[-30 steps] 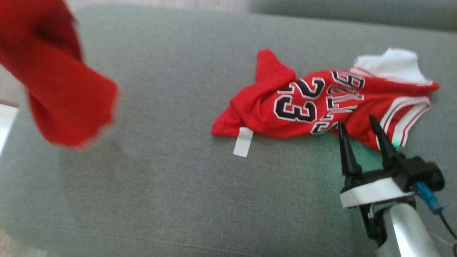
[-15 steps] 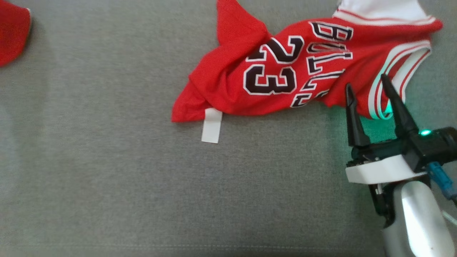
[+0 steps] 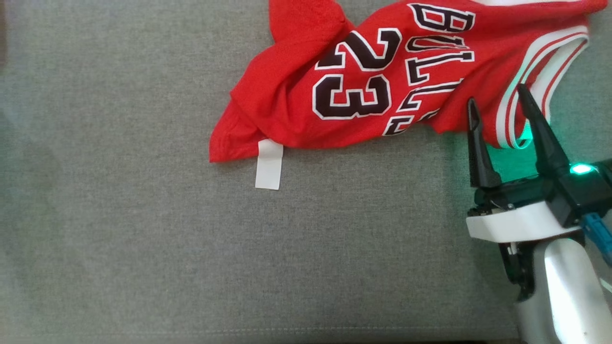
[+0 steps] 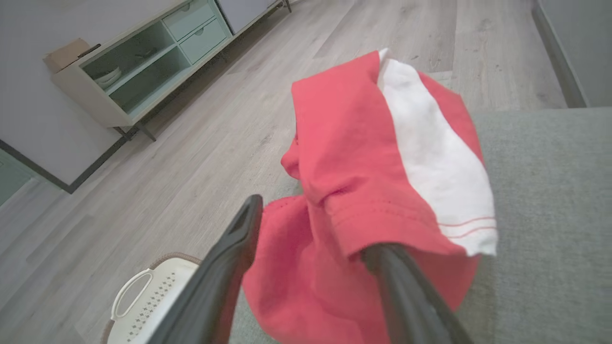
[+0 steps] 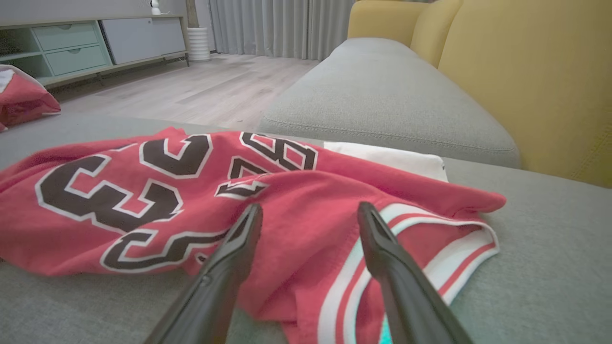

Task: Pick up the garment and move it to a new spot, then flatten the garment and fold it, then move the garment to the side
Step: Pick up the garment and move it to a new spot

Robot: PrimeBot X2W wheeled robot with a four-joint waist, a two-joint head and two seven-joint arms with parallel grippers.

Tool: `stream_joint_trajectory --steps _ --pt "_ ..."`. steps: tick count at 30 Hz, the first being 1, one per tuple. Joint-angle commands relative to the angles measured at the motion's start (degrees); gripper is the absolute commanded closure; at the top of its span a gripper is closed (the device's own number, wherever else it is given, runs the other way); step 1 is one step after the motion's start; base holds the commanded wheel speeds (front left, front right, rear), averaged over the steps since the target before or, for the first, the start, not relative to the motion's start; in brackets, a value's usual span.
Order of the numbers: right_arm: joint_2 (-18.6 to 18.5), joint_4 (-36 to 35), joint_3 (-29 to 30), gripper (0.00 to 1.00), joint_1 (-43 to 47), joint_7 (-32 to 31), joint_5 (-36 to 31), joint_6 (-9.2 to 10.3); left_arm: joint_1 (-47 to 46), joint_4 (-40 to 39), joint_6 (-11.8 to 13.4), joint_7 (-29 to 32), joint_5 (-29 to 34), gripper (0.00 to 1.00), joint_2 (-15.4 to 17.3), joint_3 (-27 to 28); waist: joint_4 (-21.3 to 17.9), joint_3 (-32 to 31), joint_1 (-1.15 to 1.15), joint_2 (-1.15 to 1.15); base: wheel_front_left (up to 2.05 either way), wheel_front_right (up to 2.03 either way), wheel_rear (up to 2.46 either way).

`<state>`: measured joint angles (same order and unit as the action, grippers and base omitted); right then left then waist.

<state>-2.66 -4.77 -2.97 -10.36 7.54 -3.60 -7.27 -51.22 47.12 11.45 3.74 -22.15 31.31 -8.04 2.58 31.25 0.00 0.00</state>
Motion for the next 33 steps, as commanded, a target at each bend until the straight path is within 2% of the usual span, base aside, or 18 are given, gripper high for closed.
stream_joint_trajectory --steps 1,4,8,13,16,19,23,26,27,33 --pt "-0.2 -1.8 -0.9 0.0 -0.5 0.0 0.3 -0.22 -0.3 -0.6 -0.5 -1.6 -0.6 0.0 3.3 2.3 0.3 -0.8 0.0 0.0 0.0 0.0 0.0" --pt "-0.2 -1.4 -0.5 0.0 -0.3 0.3 0.7 -0.22 0.4 0.8 -2.2 -3.5 -1.1 0.0 2.4 1.8 0.9 -2.4 0.0 0.0 0.0 0.0 0.0" --pt "-0.2 0.1 -0.8 0.0 -0.1 1.0 1.7 -0.22 1.2 0.4 -5.7 -6.8 -1.4 0.0 1.6 0.6 1.6 -5.7 0.0 0.0 0.0 0.0 0.0" --pt "-0.2 3.4 -1.3 0.0 0.5 2.5 3.9 -0.22 2.9 -2.4 -9.8 -8.2 -0.9 0.0 1.2 -1.9 1.3 -11.9 0.0 0.0 0.0 0.0 0.0" --pt "-0.2 5.4 -1.4 0.0 1.2 3.3 5.1 -0.22 4.5 -5.5 -11.3 -8.4 -0.8 0.0 1.2 -3.0 0.5 -16.0 0.0 0.0 0.0 0.0 0.0" --pt "-0.2 7.4 -0.8 0.0 2.6 4.1 6.2 -0.22 7.0 -9.4 -10.6 -8.9 -0.6 0.0 0.4 -3.7 -0.3 -20.5 0.0 0.0 0.0 0.0 0.0" --pt "-0.2 9.5 1.2 0.0 5.3 4.9 7.2 -0.22 12.6 -16.8 -9.5 -8.8 -1.6 0.0 -3.1 -5.0 -1.2 -25.4 0.0 0.0 0.0 0.0 0.0" --pt "-0.2 10.5 2.9 0.0 7.4 5.4 7.6 -0.22 17.9 -23.2 -7.6 -9.0 -2.4 0.0 -6.7 -6.2 -1.5 -27.9 0.0 0.0 0.0 0.0 0.0" --pt "-0.2 10.5 2.9 0.0 7.4 5.4 7.6 -0.22 17.9 -23.2 -7.6 -9.0 -2.4 0.0 -6.7 -6.2 -1.5 -27.9 0.0 0.0 0.0 0.0 0.0" --pt "-0.2 11.7 4.1 0.0 9.5 6.0 8.1 -0.22 28.4 -32.9 -3.8 -11.0 -3.7 0.0 -14.7 -9.4 -2.8 -30.1 0.0 0.0 0.0 0.0 0.0"
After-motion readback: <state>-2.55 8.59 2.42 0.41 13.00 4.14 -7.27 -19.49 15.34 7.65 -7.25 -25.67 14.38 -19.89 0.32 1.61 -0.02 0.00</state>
